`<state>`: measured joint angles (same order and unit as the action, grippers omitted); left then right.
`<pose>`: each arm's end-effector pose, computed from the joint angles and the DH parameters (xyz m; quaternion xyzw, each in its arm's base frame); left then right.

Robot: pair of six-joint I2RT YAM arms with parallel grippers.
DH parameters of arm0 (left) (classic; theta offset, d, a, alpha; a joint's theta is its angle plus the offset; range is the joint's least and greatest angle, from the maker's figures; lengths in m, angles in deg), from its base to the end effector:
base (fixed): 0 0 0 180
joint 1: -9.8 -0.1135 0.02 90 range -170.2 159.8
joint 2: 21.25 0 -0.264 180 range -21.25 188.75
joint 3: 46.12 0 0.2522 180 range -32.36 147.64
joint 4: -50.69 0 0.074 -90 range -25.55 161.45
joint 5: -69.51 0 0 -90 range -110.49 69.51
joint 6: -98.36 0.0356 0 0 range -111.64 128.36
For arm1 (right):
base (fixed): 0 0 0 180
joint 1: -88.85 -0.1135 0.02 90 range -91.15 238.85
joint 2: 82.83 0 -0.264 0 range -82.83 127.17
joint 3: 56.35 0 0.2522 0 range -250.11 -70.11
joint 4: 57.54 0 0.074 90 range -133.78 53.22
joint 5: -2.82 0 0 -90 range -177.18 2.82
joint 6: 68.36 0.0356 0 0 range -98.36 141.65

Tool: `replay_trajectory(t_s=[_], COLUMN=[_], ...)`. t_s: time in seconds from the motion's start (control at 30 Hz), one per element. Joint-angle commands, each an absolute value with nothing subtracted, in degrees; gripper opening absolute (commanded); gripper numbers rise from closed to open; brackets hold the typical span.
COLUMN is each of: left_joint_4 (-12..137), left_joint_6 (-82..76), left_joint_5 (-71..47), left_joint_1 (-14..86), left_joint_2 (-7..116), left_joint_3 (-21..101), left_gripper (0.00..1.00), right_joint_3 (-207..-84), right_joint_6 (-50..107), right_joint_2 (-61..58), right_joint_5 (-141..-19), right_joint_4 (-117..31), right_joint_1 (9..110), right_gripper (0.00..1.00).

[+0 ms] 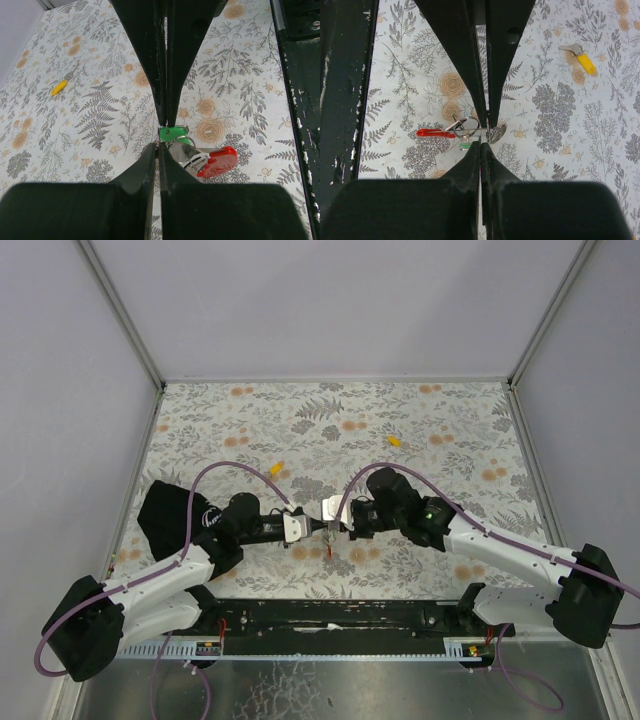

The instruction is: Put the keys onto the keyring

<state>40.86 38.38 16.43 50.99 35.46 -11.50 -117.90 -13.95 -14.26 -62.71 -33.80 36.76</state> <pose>0.1431 -0.1537 0.2176 0.5915 0.4848 -0.3033 0.5684 0.1514 0.2184 0.2740 -0.6640 0.5402 0.2516 0.4516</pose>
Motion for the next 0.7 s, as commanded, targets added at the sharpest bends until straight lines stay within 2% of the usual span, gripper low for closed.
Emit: replay_trajectory(t_s=[0.0, 0.13, 0.47, 0.57, 0.67], left_joint_4=[38.67, 38.76, 37.73, 37.39, 37.21], left_joint_6=[38.22, 38.21, 37.89, 37.8, 37.73], left_joint_5=[16.0, 13.36, 10.41, 10.37, 10.32], left_joint_1=[50.82, 50.76, 50.74, 50.71, 50.68], left_joint_2=[35.29, 34.98, 34.68, 34.34, 34.19], left_joint_3=[-9.6, -9.8, -10.38, -10.63, -10.79], left_gripper=[0.0, 0.0, 0.0, 0.0, 0.0], right_joint_3=[-119.99, -120.64, -125.55, -127.3, -129.42], right_joint_6=[-13.18, -5.37, 26.69, 38.0, 41.24], right_joint_2=[-14.37, -14.8, -13.38, -10.77, -5.97], right_joint_5=[-65.31, -71.42, -80.03, -87.93, -87.98], right_joint_4=[-34.13, -29.74, -11.65, -4.53, 2.07], right_joint_1=[36.08, 36.08, 36.04, 36.05, 36.11], right_gripper=[0.0, 0.0, 0.0, 0.0, 0.0])
